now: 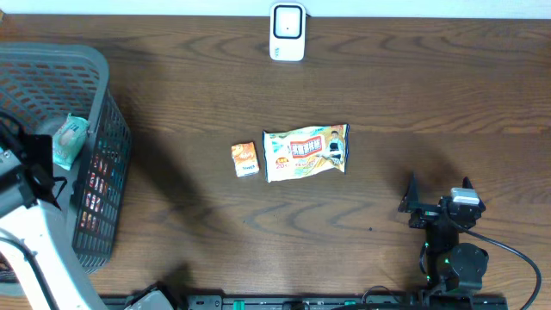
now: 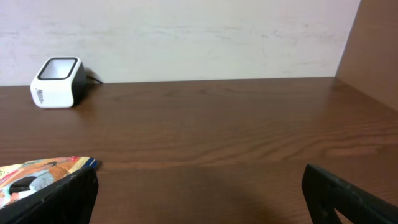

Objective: Scan the item barcode
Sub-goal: 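Move the left gripper back into the basket and grasp the TOP wafer bar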

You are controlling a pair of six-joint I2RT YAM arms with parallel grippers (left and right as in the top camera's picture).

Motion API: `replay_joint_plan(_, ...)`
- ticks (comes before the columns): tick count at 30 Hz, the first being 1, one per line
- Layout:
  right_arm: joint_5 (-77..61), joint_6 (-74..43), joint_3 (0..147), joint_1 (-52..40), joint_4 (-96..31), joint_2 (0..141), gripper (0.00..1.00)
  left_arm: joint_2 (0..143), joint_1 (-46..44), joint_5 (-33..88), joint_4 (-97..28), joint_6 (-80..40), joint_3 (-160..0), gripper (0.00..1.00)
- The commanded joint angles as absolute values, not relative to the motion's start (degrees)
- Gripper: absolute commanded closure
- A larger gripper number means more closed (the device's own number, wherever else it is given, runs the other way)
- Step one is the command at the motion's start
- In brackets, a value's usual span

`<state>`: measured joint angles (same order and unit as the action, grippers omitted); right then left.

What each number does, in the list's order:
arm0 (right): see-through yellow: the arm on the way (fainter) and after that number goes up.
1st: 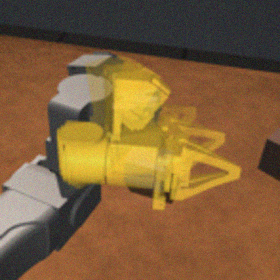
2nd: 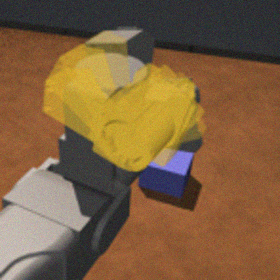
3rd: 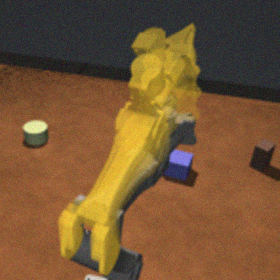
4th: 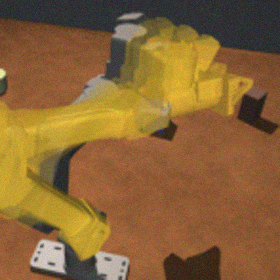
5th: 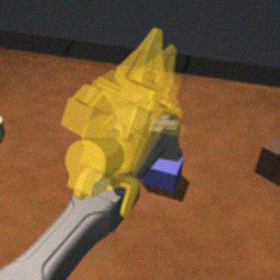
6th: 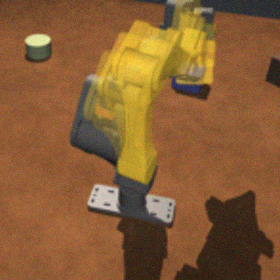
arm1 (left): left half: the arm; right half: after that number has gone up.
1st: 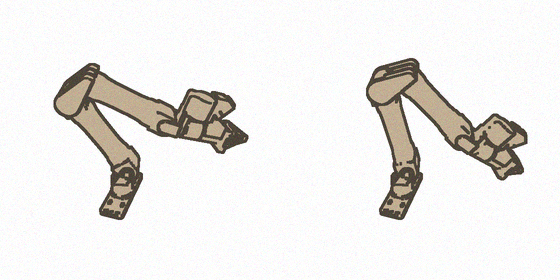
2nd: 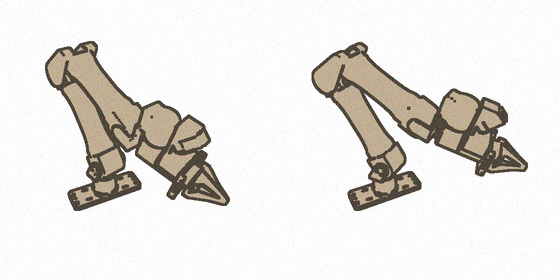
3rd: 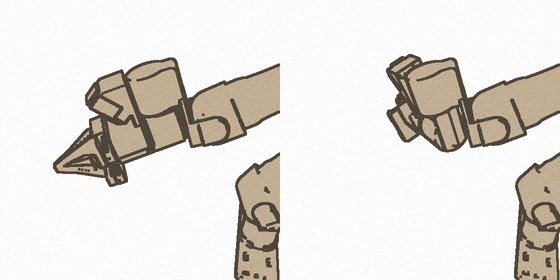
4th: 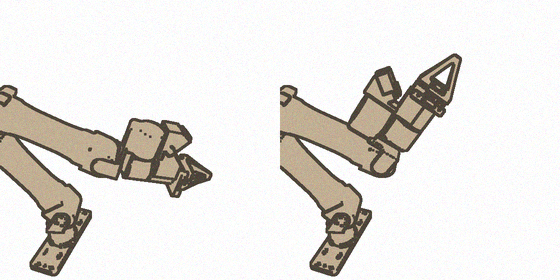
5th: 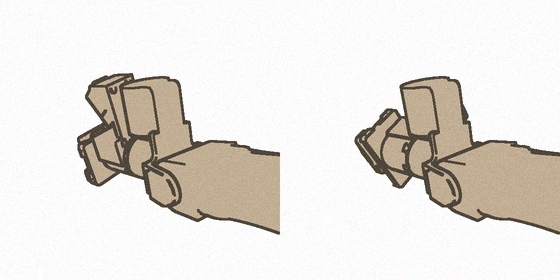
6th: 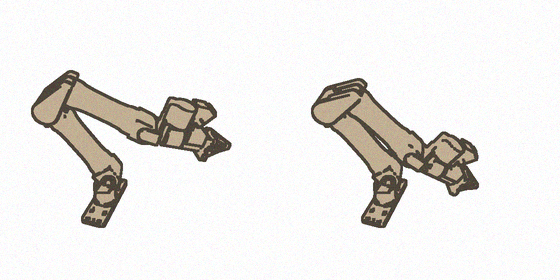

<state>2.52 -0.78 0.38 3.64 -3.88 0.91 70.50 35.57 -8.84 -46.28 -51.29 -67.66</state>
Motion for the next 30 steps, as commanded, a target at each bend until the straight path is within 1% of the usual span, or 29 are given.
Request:
replay_joint_plan(1, 2.63, -0.16, 0.32, 4.03, -4.1, 0.75, 0.01, 74.96, 35.83, -7.44, -46.89, -52.53, -68.86, 0.01)
replay_joint_plan(3, 2.63, -0.16, 0.32, 4.03, -4.1, 0.75, 0.01, 77.34, 35.86, -7.35, -48.05, -56.51, -68.86, 0.01)
replay_joint_plan(5, 2.63, -0.16, 0.32, 4.03, -4.1, 0.75, 0.01, 79.68, 36.1, -6.15, -50.37, -63.13, -68.86, 0.0)
replay_joint_plan(7, 2.63, -0.16, 0.32, 4.03, -4.1, 0.75, 0.01, 82.3, 36.49, -2.74, -52.82, -69.25, -68.86, 0.01)
replay_joint_plan(12, 2.63, -0.16, 0.32, 4.03, -4.1, 0.75, 0.01, 88.23, 36.58, 5.45, -55.24, -75.77, -68.69, 0.01)
replay_joint_plan(19, 2.63, -0.16, 0.32, 4.03, -4.1, 0.75, 0.01, 93.97, 36.58, 9.28, -55.31, -76.88, -68.69, 0.01)
replay_joint_plan(30, 2.63, -0.16, 0.32, 4.03, -4.1, 0.75, 0.01, 94.45, 36.58, 9.15, -54.74, -77.32, -68.47, 0.01)
